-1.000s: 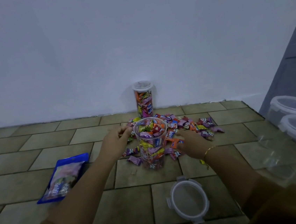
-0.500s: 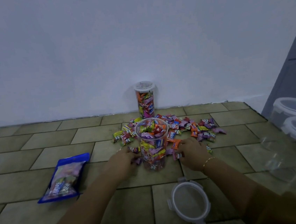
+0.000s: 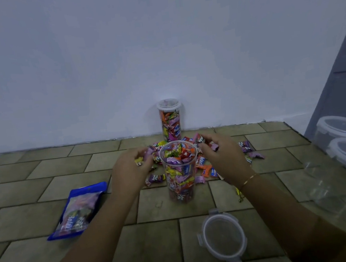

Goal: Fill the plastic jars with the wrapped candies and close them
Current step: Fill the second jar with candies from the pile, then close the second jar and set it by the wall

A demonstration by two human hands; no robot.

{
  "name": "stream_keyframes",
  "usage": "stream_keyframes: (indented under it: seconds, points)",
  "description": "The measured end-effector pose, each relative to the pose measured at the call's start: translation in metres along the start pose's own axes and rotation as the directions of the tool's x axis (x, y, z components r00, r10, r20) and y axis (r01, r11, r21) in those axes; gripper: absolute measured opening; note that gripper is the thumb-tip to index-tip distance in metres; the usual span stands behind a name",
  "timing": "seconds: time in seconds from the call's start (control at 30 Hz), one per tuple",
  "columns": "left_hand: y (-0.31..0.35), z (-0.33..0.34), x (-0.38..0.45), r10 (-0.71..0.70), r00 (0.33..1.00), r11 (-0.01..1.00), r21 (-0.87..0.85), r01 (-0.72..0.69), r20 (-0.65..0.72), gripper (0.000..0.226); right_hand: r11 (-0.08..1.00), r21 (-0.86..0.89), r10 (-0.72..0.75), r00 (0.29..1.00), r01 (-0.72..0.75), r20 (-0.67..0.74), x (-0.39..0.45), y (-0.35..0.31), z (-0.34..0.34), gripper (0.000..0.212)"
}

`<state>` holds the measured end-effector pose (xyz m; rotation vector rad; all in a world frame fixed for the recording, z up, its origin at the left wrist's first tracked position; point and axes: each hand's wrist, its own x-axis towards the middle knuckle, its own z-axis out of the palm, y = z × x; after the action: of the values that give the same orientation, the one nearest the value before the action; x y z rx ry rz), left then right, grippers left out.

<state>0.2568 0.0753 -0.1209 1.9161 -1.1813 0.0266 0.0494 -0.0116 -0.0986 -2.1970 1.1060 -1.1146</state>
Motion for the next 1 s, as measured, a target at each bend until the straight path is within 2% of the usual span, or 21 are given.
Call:
stream_keyframes:
  seconds: [0.07, 0.13, 0.23, 0.33, 0.47, 0.57, 0.67, 0.8, 0.87, 0.93, 1.0]
  points:
    - [0.018, -0.010, 0.002, 0.018, 0.997, 0.995, -0.093, -0.024, -0.069, 0.028, 0.999, 0.011, -0.037, 0.999, 0.037, -0.030, 0.001, -0.011, -0.002, 0.034]
    - [0.034, -0.017, 0.003, 0.062, 0.995, 0.989, -0.132, -0.073, -0.081, 0.031, 0.998, 0.007, -0.070, 0.997, 0.070, -0.042, 0.001, -0.020, -0.003, 0.035]
    - [0.050, -0.019, 0.002, 0.129, 0.991, 0.984, -0.127, -0.126, 0.016, 0.038, 0.994, -0.041, -0.102, 0.995, 0.103, 0.018, 0.003, -0.030, -0.003, 0.040]
    - [0.052, -0.016, -0.003, 0.097, 0.988, 0.986, -0.149, -0.079, 0.122, 0.047, 0.994, -0.065, -0.078, 0.994, 0.083, 0.079, 0.001, -0.031, -0.003, 0.045]
    - [0.041, -0.013, -0.016, 0.036, 0.996, 0.976, -0.216, -0.019, 0.076, 0.042, 0.999, -0.023, -0.023, 0.996, 0.025, 0.092, -0.012, -0.016, -0.007, 0.041]
    - [0.028, -0.009, -0.032, -0.032, 0.999, 0.953, -0.301, 0.042, 0.037, 0.029, 0.996, 0.032, 0.078, 0.994, -0.081, 0.081, -0.031, 0.000, -0.010, 0.037]
    - [0.013, -0.003, -0.052, -0.102, 0.993, 0.933, -0.340, 0.115, 0.057, 0.030, 0.990, 0.023, 0.133, 0.987, -0.136, 0.091, -0.055, 0.017, -0.012, 0.032]
    - [-0.001, 0.010, -0.095, -0.187, 0.954, 0.946, -0.218, 0.239, 0.233, 0.022, 0.967, -0.045, 0.255, 0.958, -0.251, 0.131, -0.087, 0.039, -0.009, 0.030]
    - [-0.002, 0.016, -0.116, -0.195, 0.928, 0.956, -0.148, 0.252, 0.317, 0.018, 0.948, -0.092, 0.315, 0.938, -0.305, 0.145, -0.102, 0.048, -0.008, 0.031]
    - [0.000, 0.022, -0.132, -0.167, 0.904, 0.977, -0.057, 0.206, 0.393, 0.015, 0.927, -0.130, 0.370, 0.914, -0.352, 0.168, -0.113, 0.056, -0.008, 0.033]
    - [0.003, 0.028, -0.143, -0.104, 0.884, 0.994, 0.034, 0.099, 0.456, 0.018, 0.909, -0.189, 0.409, 0.883, -0.372, 0.228, -0.121, 0.063, -0.007, 0.031]
